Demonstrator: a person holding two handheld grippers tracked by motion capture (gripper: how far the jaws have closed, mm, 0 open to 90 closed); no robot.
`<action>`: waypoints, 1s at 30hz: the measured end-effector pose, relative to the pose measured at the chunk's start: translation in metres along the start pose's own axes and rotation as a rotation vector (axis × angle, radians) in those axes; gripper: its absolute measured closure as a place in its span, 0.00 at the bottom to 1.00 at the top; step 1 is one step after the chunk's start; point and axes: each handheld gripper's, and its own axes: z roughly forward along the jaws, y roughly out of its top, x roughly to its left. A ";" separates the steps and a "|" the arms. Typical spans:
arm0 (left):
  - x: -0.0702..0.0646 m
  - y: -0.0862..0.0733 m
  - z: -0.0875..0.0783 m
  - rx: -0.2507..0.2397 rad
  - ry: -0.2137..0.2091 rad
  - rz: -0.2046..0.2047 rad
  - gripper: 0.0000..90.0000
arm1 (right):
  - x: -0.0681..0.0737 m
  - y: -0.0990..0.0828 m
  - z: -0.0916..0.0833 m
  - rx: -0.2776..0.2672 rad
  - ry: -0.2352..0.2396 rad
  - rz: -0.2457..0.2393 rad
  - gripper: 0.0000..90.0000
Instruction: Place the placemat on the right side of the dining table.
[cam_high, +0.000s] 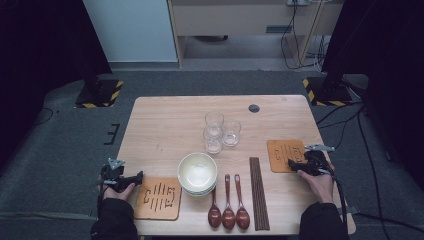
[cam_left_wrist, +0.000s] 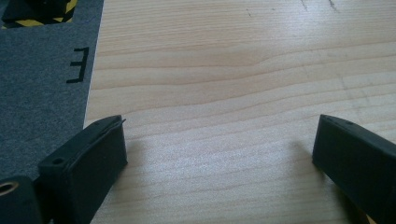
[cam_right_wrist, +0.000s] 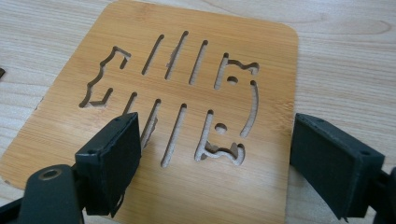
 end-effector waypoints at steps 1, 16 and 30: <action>0.000 0.000 0.000 0.000 0.000 0.000 0.02 | 0.000 0.000 0.000 -0.001 -0.001 0.000 0.19; 0.000 0.000 0.000 0.000 0.000 0.000 0.02 | 0.004 0.000 -0.001 0.000 -0.028 0.007 0.20; 0.000 0.000 0.001 0.008 0.003 -0.004 0.00 | 0.005 0.004 -0.013 -0.082 -0.022 0.055 0.24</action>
